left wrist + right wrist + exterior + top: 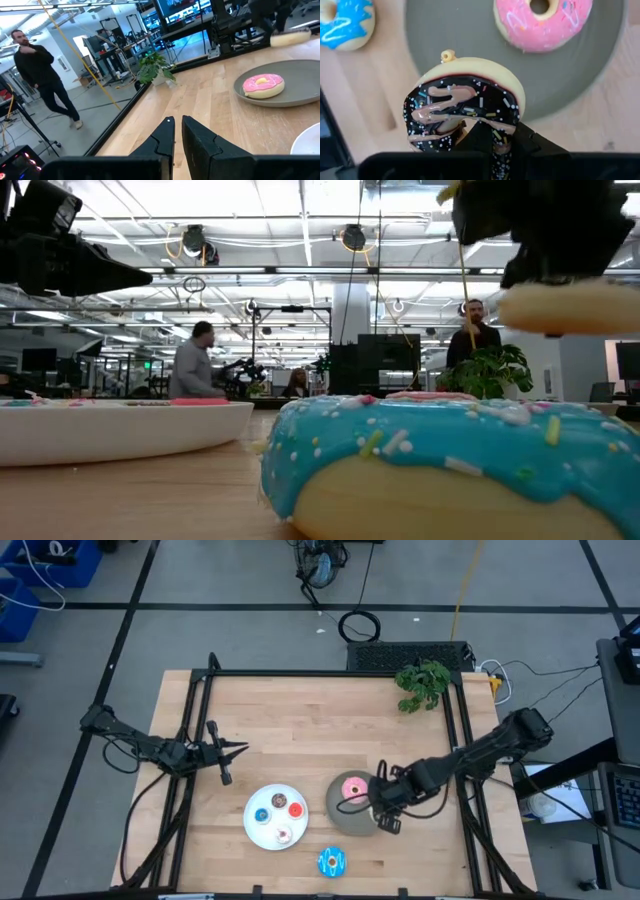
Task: Pick & Place donuts
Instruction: Put the large black donut on the gray plate
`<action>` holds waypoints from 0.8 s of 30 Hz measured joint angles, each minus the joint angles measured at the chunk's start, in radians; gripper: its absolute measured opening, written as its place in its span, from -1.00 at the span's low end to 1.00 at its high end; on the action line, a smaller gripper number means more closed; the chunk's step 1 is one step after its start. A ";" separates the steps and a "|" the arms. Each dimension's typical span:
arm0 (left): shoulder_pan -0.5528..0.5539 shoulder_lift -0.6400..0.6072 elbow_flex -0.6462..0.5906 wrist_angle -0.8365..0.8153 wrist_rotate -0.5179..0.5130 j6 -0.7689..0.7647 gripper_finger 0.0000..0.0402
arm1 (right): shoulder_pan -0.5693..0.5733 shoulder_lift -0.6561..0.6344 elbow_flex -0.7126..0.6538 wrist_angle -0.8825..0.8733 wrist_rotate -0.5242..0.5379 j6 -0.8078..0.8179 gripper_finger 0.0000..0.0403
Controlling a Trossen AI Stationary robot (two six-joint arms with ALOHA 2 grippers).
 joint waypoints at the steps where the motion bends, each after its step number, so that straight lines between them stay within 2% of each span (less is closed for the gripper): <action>1: 0.000 0.000 0.000 0.000 0.000 0.001 -0.79 | -0.009 0.000 -0.022 0.033 0.000 -0.002 -0.92; 10: 0.000 0.000 0.000 0.000 0.000 0.004 -0.79 | -0.058 0.000 -0.151 0.224 0.000 -0.016 -0.92; 24: 0.000 0.000 0.000 0.002 0.000 0.003 -0.79 | -0.079 0.022 -0.193 0.256 0.026 -0.030 -0.92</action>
